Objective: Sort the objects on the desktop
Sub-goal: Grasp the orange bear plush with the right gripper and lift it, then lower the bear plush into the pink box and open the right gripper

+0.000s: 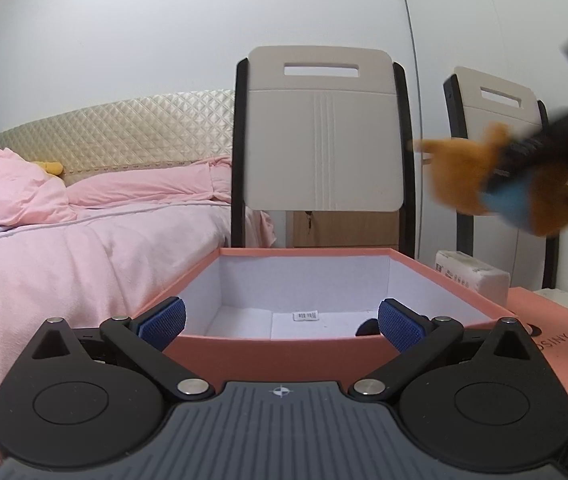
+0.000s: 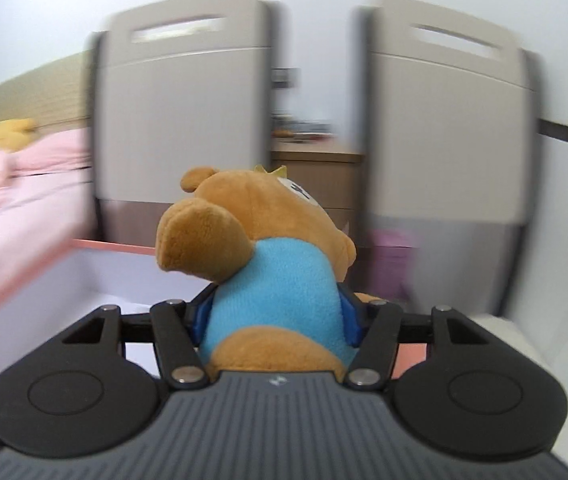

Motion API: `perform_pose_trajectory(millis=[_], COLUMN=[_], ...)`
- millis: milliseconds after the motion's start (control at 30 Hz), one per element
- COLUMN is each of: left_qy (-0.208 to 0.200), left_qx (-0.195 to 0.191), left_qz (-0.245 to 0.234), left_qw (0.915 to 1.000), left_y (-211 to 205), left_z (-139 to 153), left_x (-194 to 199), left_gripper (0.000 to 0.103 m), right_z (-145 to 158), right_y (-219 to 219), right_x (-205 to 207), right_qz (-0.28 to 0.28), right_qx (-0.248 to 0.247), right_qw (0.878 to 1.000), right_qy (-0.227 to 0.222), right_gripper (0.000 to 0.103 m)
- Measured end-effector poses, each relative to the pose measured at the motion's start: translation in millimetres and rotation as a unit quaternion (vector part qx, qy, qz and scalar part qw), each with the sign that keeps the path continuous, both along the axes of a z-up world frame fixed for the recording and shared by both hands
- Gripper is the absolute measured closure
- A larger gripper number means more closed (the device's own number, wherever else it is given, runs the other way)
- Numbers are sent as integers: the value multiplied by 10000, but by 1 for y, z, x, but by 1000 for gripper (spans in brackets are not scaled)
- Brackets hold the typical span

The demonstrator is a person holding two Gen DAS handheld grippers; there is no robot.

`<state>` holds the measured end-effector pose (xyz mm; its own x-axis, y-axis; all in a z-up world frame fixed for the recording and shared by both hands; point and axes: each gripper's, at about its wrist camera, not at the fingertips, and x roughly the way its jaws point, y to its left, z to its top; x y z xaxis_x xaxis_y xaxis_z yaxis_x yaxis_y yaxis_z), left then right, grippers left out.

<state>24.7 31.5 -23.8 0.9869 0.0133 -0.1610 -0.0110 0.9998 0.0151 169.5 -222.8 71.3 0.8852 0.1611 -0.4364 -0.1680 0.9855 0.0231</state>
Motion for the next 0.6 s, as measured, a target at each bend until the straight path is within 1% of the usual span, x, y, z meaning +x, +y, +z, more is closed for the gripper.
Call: perform_pose_trajectory(millis=[67, 133, 200, 267, 367, 433, 500, 600], left_qy=[-30, -43, -43, -10, 46, 91, 138, 172], left_qx=[-27, -81, -158, -334, -586, -698, -789, -851], left_qz=[35, 84, 139, 182, 240, 246, 239, 232], left_qw=[10000, 9999, 9998, 9993, 9980, 9972, 9965, 9960], left_y=[3, 8, 14, 23, 35, 40, 44, 48], left_z=[1, 2, 2, 2, 3, 2, 1, 0], left_x=[0, 1, 2, 4, 8, 10, 12, 13], left_gripper=[0, 0, 0, 0, 0, 0, 0, 0], right_z=[5, 1, -11, -27, -55, -72, -90, -114], right_y=[37, 76, 114, 147, 190, 209, 221, 226], right_x=[23, 48, 72, 95, 120, 134, 147, 162], right_qz=[456, 851, 1139, 1336, 1522, 1579, 1572, 1587], right_qx=[109, 86, -35, -111, -393, -571, -646, -694], right_qw=[9984, 9944, 9891, 9829, 9748, 9708, 9680, 9610], right_qy=[304, 626, 938, 1264, 1580, 1711, 1847, 2153], right_gripper=[42, 42, 43, 42, 43, 42, 42, 42])
